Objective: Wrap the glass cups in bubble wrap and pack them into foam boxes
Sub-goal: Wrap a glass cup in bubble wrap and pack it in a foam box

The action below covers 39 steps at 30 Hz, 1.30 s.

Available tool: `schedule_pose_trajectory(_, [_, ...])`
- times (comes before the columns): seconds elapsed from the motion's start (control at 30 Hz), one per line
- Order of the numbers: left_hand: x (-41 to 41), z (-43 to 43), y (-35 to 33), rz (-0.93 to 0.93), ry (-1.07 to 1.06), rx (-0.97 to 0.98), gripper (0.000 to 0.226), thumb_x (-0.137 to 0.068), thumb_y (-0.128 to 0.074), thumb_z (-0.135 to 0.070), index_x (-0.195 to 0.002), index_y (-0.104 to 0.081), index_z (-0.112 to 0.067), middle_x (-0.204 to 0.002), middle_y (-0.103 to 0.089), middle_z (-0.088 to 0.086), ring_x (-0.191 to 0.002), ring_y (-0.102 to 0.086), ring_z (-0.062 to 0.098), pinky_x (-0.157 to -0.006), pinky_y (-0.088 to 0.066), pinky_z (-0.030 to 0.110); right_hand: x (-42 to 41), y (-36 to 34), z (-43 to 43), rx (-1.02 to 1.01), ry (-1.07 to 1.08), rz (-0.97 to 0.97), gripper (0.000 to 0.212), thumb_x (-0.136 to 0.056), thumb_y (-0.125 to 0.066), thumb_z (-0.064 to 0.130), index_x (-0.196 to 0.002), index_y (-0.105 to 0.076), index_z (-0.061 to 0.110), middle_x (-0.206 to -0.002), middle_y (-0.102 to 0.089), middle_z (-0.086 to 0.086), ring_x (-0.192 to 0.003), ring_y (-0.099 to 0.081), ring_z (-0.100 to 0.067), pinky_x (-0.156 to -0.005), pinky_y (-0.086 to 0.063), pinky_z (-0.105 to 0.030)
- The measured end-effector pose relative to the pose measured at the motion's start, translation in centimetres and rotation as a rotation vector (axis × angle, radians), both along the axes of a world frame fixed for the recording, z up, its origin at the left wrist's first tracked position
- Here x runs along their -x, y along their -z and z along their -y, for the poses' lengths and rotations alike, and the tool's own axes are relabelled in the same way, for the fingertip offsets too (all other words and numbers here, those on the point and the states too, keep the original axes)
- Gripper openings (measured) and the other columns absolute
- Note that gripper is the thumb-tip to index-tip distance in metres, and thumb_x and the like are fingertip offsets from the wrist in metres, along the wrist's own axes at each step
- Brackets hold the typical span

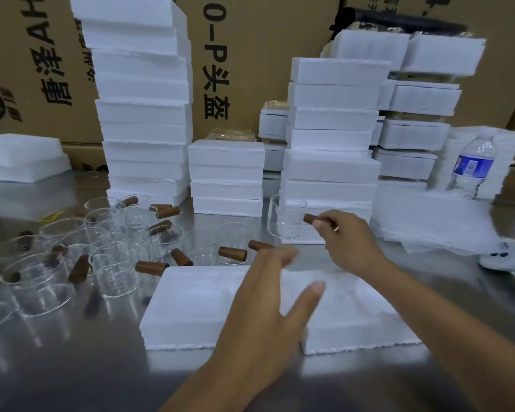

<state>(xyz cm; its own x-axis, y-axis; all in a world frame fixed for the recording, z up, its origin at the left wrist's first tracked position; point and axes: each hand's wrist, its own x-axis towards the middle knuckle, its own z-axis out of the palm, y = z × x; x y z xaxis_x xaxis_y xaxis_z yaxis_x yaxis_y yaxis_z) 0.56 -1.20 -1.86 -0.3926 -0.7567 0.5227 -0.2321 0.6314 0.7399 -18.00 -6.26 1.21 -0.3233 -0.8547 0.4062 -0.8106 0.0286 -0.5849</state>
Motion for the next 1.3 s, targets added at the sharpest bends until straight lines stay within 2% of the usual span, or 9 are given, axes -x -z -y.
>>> schedule_pose_trajectory(0.1, [0.1, 0.4, -1.0, -0.394, -0.01, -0.298, 0.056, -0.059, -0.054, -0.068, -0.109, -0.041, -0.045, -0.11, -0.05, -0.032, -0.107, -0.051, -0.014, -0.087, -0.041, 0.006, 0.0, -0.8, -2.7, 0.079, -0.182, 0.242, 0.016, -0.096, -0.05, 0.019, -0.086, -0.063, 0.018, -0.07, -0.06, 0.008, -0.057, -0.057, -0.004, -0.051, -0.039, -0.011])
schedule_pose_trajectory(0.2, [-0.2, 1.0, -1.7, -0.529, 0.01, -0.435, 0.072, -0.058, -0.062, -0.066, -0.121, -0.034, -0.043, -0.12, -0.047, -0.028, -0.095, -0.052, -0.024, -0.072, -0.042, -0.002, -0.1, -1.4, -5.1, 0.016, -0.374, 0.412, 0.017, -0.095, -0.051, 0.019, -0.089, -0.067, 0.018, -0.064, -0.062, 0.012, -0.055, -0.055, -0.003, -0.052, -0.038, -0.01])
schedule_pose_trajectory(0.3, [-0.4, 1.6, -1.6, -0.601, 0.088, -0.566, 0.081, -0.063, -0.076, -0.062, -0.13, -0.044, -0.033, -0.127, -0.058, -0.009, -0.111, -0.06, 0.001, -0.095, -0.046, 0.023, -0.4, -1.9, -6.7, -0.074, -0.52, 0.47, 0.023, -0.085, -0.053, 0.034, -0.089, -0.069, 0.019, -0.067, -0.062, 0.009, -0.058, -0.056, -0.007, -0.055, -0.04, -0.013])
schedule_pose_trajectory(0.4, [-0.5, 2.0, -1.4, -0.687, 0.217, -0.683, 0.056, -0.058, -0.068, -0.053, -0.108, -0.07, -0.027, -0.104, -0.072, -0.001, -0.097, -0.069, 0.013, -0.088, -0.05, 0.034, -0.4, -2.2, -7.3, -0.138, -0.573, 0.438, 0.031, -0.077, -0.052, 0.043, -0.087, -0.071, 0.021, -0.067, -0.063, 0.007, -0.059, -0.056, -0.007, -0.056, -0.041, -0.014])
schedule_pose_trajectory(0.53, [-0.4, 2.1, -1.5, -0.772, 0.293, -0.76, 0.032, -0.057, -0.07, -0.042, -0.081, -0.079, -0.024, -0.087, -0.074, 0.002, -0.078, -0.071, 0.016, -0.075, -0.058, 0.03, 0.0, -2.8, -7.6, -0.175, -0.566, 0.39, 0.025, -0.076, -0.053, 0.047, -0.078, -0.072, 0.03, -0.068, -0.065, 0.008, -0.061, -0.058, -0.006, -0.059, -0.043, -0.015])
schedule_pose_trajectory(0.77, [-0.9, 3.0, -2.2, -0.947, 0.255, -0.831, 0.043, -0.066, -0.063, -0.033, -0.103, -0.065, -0.01, -0.095, -0.073, 0.006, -0.093, -0.071, 0.021, -0.082, -0.055, 0.032, 7.4, -3.1, -3.6, 0.074, -0.063, 0.51, 0.012, -0.09, -0.06, 0.024, -0.095, -0.068, 0.017, -0.08, -0.067, 0.001, -0.065, -0.061, -0.01, -0.058, -0.046, -0.019])
schedule_pose_trajectory(0.9, [-1.2, 3.2, -2.6, -0.978, 0.248, -0.821, 0.044, -0.067, -0.061, -0.034, -0.103, -0.063, -0.009, -0.093, -0.074, 0.006, -0.091, -0.071, 0.019, -0.077, -0.058, 0.033, 13.3, -0.9, -1.5, 0.132, 0.365, 0.198, 0.026, -0.089, -0.059, 0.017, -0.115, -0.061, 0.014, -0.111, -0.061, -0.008, -0.096, -0.055, -0.023, -0.079, -0.042, -0.03])
schedule_pose_trajectory(1.03, [-1.5, 3.5, -2.4, -1.008, 0.243, -0.835, 0.047, -0.069, -0.061, -0.036, -0.107, -0.064, -0.008, -0.101, -0.071, 0.008, -0.1, -0.069, 0.024, -0.071, -0.059, 0.033, 16.2, 2.0, -2.1, -0.186, 0.49, -0.232, 0.05, -0.09, -0.056, 0.03, -0.138, -0.041, 0.025, -0.137, -0.049, -0.007, -0.132, -0.033, -0.026, -0.107, -0.025, -0.045])
schedule_pose_trajectory(1.3, [-1.0, 3.6, -2.4, -0.965, 0.289, -0.804, 0.029, -0.078, -0.055, -0.037, -0.072, -0.078, -0.021, -0.1, -0.074, 0.001, -0.102, -0.068, 0.022, -0.078, -0.055, 0.046, 16.2, 3.6, -2.5, -0.197, 0.588, -0.488, 0.028, -0.095, -0.047, 0.034, -0.121, -0.057, 0.028, -0.123, -0.059, -0.003, -0.125, -0.04, -0.022, -0.112, -0.012, -0.046])
